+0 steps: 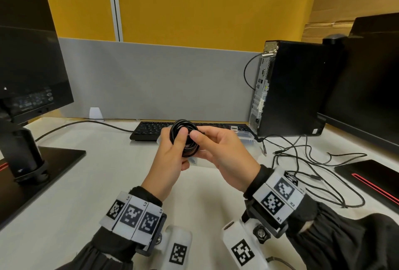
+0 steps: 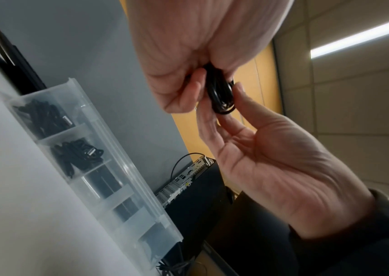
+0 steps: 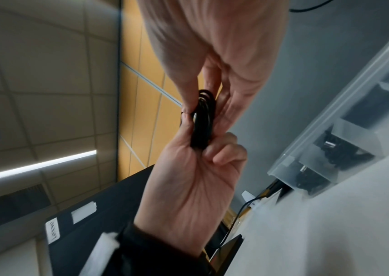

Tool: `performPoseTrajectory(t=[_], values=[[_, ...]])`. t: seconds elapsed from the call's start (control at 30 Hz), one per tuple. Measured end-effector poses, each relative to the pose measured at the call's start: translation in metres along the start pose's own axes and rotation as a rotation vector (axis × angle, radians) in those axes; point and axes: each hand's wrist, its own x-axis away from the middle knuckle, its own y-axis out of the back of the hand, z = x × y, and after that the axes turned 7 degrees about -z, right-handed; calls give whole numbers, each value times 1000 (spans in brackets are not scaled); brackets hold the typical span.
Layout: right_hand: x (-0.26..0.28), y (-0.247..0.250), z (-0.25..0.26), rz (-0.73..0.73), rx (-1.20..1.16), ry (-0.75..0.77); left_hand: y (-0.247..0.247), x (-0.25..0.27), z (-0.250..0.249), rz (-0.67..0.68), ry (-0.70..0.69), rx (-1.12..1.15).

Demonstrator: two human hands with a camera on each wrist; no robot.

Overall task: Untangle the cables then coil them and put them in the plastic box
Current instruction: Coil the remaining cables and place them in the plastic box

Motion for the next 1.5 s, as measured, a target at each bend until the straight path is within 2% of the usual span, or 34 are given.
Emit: performPoseTrajectory(t=[0.2, 0.33, 0.43, 0.53, 0.6, 0.73, 0.8, 0.93, 1.1, 1.2, 1.37, 1.5], values=[[-7, 21, 13, 4, 71, -38, -18, -3, -2, 99, 139, 164], [-37, 38, 23, -126, 249, 7, -41, -38, -7, 150, 230, 248], [-69, 53, 11, -237, 437, -41, -52, -71, 4, 98, 236, 46], [-94, 69, -19, -290, 586, -203, -49, -92, 27, 103, 149, -391], [-105, 75, -38, -294, 715, -267, -44, -99, 38, 136, 89, -605], [-113, 68, -54, -201, 965, -343, -28, -104, 51, 202, 46, -825], [-117, 63, -57, -161, 1104, -338, -23, -106, 54, 267, 65, -841], [-124, 51, -59, -86, 1300, -319, -21, -107, 50, 281, 39, -872], [-126, 46, -62, -17, 1427, -326, -20, -110, 52, 322, -53, -1011], [-125, 46, -62, 79, 1509, -335, -17, -114, 54, 318, -109, -1023], [-128, 45, -60, 282, 1657, -339, -19, -115, 52, 323, -130, -963], [-132, 47, -60, 362, 1743, -316, -22, -114, 51, 313, -137, -1007]])
